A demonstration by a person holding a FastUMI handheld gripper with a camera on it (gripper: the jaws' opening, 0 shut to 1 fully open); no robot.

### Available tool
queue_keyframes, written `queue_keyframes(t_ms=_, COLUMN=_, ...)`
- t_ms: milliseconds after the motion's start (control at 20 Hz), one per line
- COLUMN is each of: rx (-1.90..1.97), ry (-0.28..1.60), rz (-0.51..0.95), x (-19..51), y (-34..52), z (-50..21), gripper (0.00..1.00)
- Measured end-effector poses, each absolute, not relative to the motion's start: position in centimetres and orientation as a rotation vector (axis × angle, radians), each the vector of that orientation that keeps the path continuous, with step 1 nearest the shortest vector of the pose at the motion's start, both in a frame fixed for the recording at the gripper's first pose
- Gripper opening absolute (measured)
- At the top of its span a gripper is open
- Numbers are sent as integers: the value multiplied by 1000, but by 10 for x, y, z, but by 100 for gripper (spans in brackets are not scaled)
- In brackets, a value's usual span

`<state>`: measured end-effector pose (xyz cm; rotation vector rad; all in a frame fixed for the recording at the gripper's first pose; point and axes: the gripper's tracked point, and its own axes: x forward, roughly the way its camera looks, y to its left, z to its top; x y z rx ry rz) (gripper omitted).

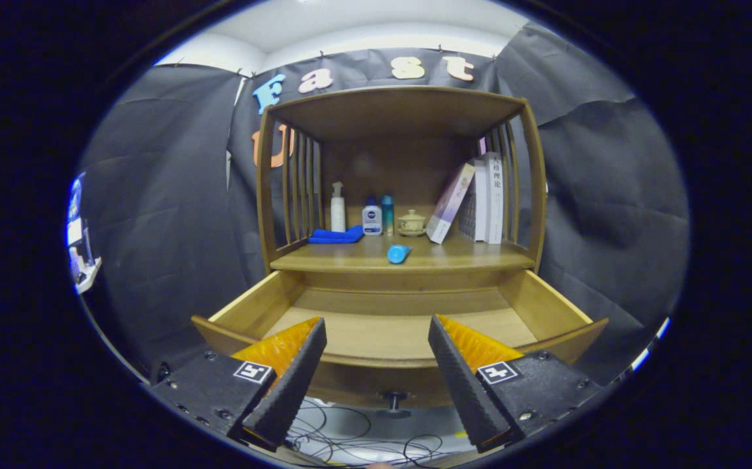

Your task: Pull open the drawer, take out the items inside it, and place them on the countertop above the cabinet.

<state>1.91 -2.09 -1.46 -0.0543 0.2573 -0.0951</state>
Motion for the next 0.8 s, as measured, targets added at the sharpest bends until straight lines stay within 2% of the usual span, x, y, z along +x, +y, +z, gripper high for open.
queue_keyframes(t_ms=350, rx=-53, ry=312, rz=-122, x=-11, y=-27, z=-89, gripper=99)
queue_keyframes(t_ms=800, rx=-54, ry=332, rz=-201, x=24, y=-43, z=-128, gripper=100)
